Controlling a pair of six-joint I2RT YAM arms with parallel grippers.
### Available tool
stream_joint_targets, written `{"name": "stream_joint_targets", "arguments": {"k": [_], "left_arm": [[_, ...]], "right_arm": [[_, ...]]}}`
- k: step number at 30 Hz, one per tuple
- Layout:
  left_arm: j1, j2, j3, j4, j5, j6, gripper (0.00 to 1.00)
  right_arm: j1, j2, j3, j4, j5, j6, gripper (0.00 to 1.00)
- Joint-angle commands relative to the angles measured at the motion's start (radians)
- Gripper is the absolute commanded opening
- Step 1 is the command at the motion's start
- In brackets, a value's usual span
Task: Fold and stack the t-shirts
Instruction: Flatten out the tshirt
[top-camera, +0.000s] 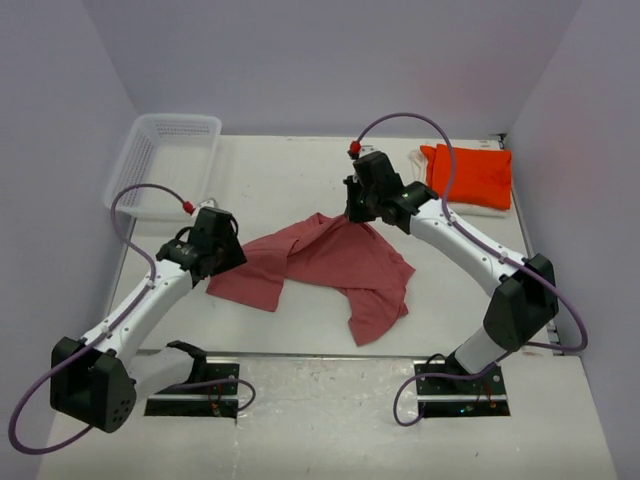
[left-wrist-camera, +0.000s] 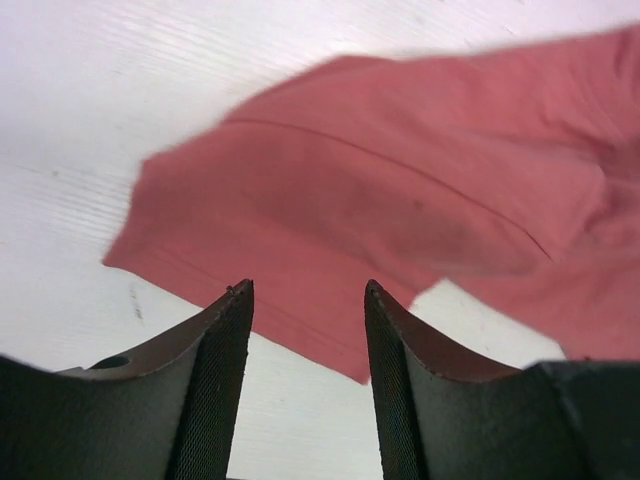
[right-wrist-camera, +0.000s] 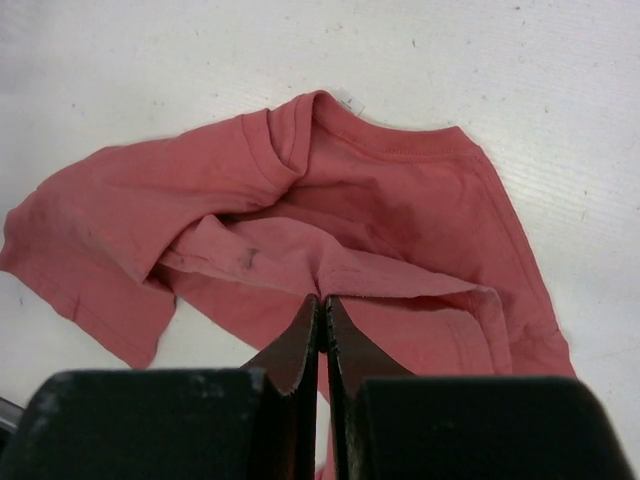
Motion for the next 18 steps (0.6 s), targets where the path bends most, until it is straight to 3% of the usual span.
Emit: {"name": "stream_joint_targets", "arguments": {"k": [1,2,5,18], "left_arm": [[0.166,0.028,-0.033,0.0,0.166,0.099,0.5],[0.238,0.04,-0.064,0.013,0.215,0.128,0.5],[0.301,0.08,-0.102,0.044,0.315,0.147,0.5],[0.42,0.122,-0.105,0.076,0.372,0.174,0.51]], "right_arm": [[-0.003,-0.049,0.0,0.028,-0.021,-0.007,0.0],[-0.003,-0.056,-0.003,0.033,-0.026,-0.007,0.0],[-0.005,-0.072,-0.017,0.037,-0.033,-0.01,0.0],[-0.003,-0.093,-0.068,0.062,-0.058,-0.024,0.0]]}}
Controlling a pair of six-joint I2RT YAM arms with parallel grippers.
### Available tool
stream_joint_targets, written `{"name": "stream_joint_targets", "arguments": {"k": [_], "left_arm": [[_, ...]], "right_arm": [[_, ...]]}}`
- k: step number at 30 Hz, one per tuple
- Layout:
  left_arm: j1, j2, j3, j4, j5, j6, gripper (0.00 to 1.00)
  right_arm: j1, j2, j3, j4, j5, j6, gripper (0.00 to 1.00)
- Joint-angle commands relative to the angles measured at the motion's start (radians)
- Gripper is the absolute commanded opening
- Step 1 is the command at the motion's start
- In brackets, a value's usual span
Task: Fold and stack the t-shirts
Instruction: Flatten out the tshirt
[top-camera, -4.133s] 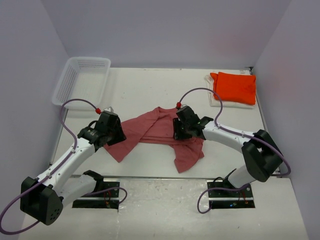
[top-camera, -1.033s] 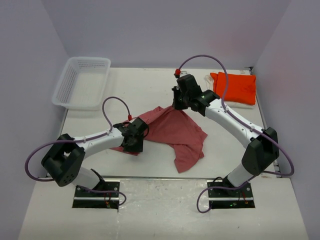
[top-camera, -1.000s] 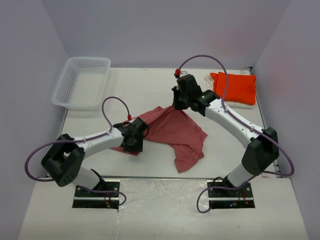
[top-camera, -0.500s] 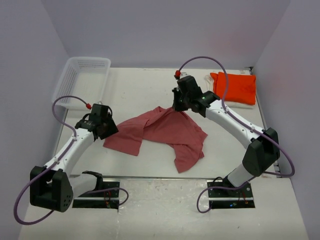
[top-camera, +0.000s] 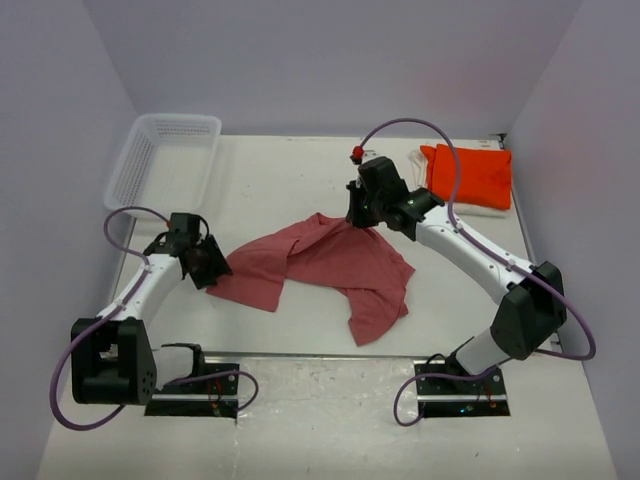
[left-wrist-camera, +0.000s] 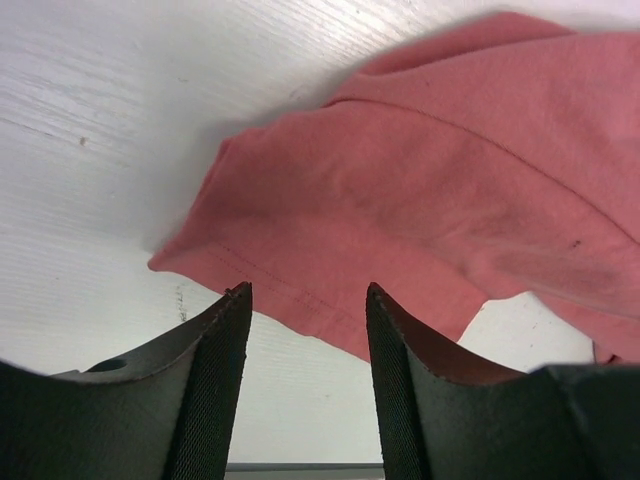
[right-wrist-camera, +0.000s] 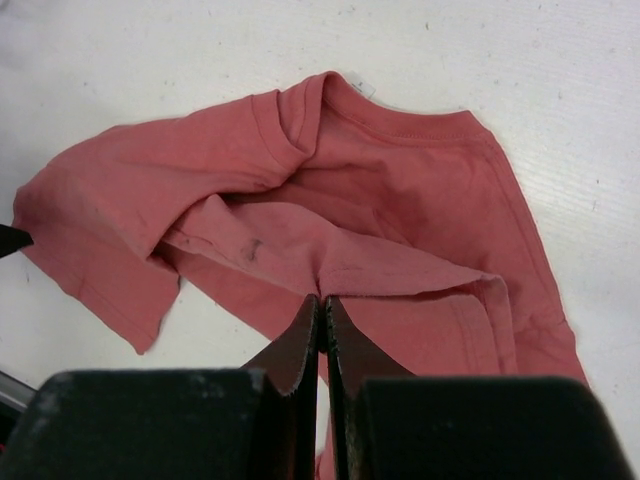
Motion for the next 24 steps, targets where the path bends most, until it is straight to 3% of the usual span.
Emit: {"name": "stream_joint_targets", "arguments": {"k": [1,7,11,24], "left_arm": [[0.024,0.013,0.014,0.029,0.028,0.031,0.5],[0.024,0.087,0.033,0.002,-0.027,0.02,0.5],[0.087,0.08,0.025,-0.008,-0.073,0.013,0.51],[0.173,0.132,0.028,0.021,-0.058,0.039,0.52]], "right_arm": [[-0.003,-0.037,-0.001,0.039,-0.03,-0.016,0.0],[-0.009,-0.045,0.008,0.039,-0.035,-0.022,0.0],[-0.024,-0.049,0.002,0.041,-0.046,-0.025,0.0],[-0.051,-0.072,-0.01,0.05,-0.084,-0.025,0.0]]}}
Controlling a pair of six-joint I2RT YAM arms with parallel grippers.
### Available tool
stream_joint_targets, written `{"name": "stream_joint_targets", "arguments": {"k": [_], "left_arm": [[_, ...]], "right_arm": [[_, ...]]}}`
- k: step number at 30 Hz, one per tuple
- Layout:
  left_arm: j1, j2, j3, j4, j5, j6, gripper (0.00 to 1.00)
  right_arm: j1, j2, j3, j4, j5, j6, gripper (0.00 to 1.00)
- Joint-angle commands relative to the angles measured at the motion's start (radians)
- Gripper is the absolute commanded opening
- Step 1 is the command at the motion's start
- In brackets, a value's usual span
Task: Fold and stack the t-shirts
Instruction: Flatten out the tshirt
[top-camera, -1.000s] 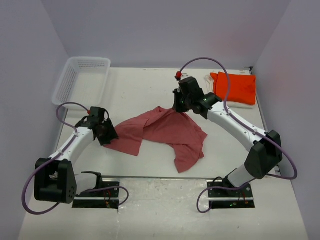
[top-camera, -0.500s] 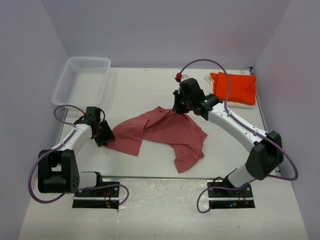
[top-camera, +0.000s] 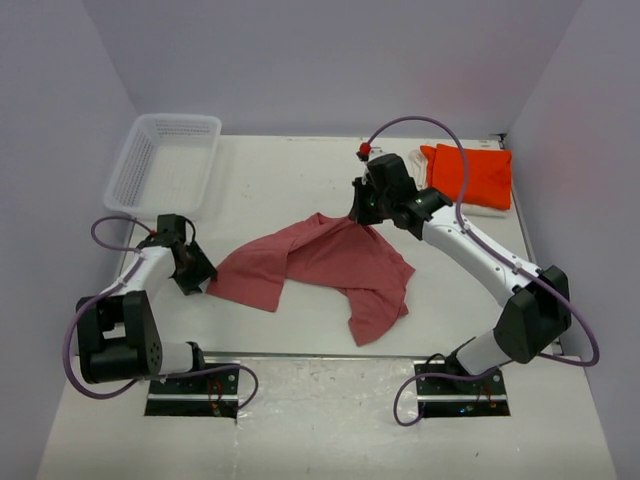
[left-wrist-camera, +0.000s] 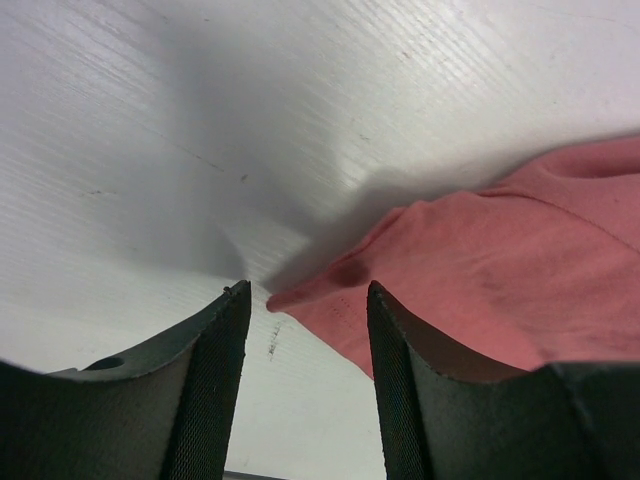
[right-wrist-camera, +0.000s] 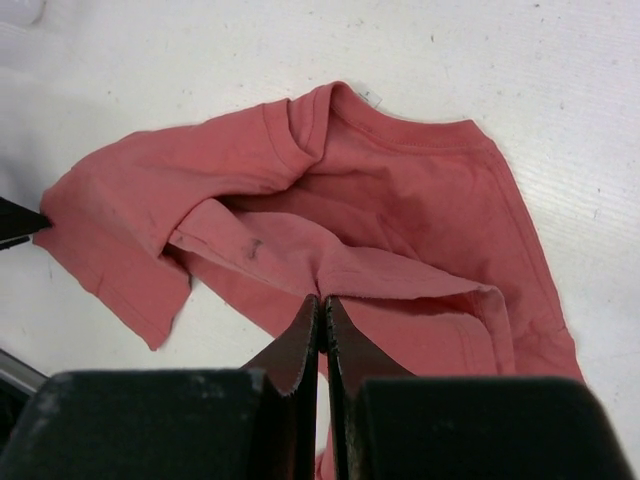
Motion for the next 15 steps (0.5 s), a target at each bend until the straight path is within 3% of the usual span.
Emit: {"name": "stream_joint_targets", "arguments": {"k": [1,10,15], "left_arm": [[0.021,0.021,0.027,0.02,0.0,0.028,0.52],[0.024,0.057,0.012,0.028,0.003,0.025,0.43],[0.024,0.064,0.01,0.033,0.0,0.024,0.3]], "right_arm": [[-0.011,-0.047,0.002,0.032,-0.029,-0.016,0.0],[-0.028,-0.062,-0.009,0.037,-0.039,-0.014,0.0],[-0.029,-0.064,-0.012,0.038,-0.042,-0.013,0.0]]}}
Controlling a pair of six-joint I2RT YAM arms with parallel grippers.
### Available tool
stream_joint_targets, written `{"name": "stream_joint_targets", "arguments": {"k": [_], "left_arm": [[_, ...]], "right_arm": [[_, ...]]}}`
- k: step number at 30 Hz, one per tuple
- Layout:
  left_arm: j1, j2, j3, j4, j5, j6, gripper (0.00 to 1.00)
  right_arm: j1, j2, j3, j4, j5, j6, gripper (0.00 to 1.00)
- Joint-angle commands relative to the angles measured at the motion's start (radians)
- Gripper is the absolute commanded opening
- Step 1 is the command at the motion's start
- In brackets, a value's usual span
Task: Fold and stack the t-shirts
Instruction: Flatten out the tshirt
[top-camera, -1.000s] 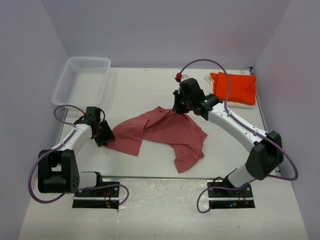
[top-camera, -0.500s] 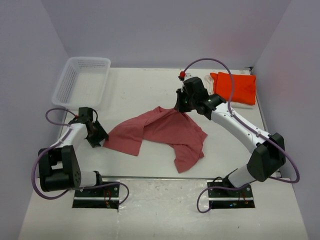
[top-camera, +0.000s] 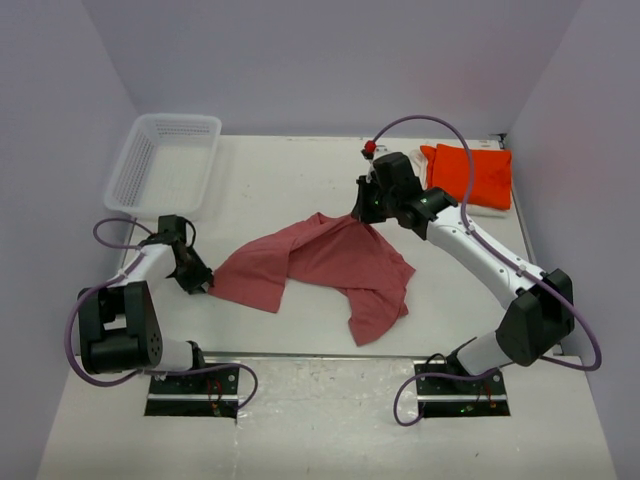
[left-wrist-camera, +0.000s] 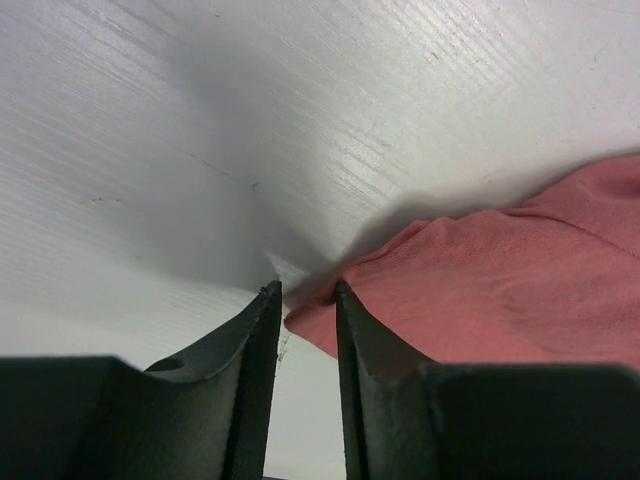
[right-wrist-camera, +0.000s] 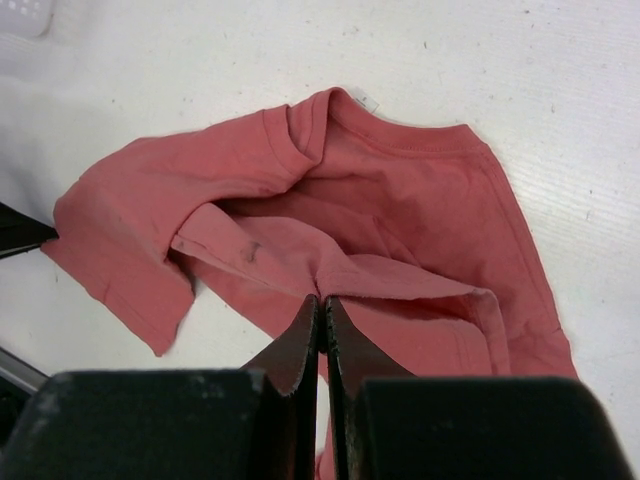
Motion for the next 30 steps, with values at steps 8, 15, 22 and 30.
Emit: {"name": "stream_joint_targets", "arguments": {"k": [8,15,22,30], "left_arm": [[0.01,0.016,-0.005,0.052,0.041,0.015,0.22],[0.01,-0.017,-0.031,0.067,0.136,0.007,0.0],[0.009,-0.311,0.079,-0.012,0.19,0.015,0.0],[-0.014,-0.571,0.46,0.072,0.304,0.05,0.0]], "right_arm": [[-0.007,-0.035,-0.004,0.032,-0.013,-0.01,0.0],[-0.007,-0.018,0.004,0.031,-0.012,-0.004,0.0],[-0.007,0.011,0.064,-0.04,0.123,-0.043,0.0],[-0.007,0.008,0.303,-0.121,0.235,-0.174,0.0]]}}
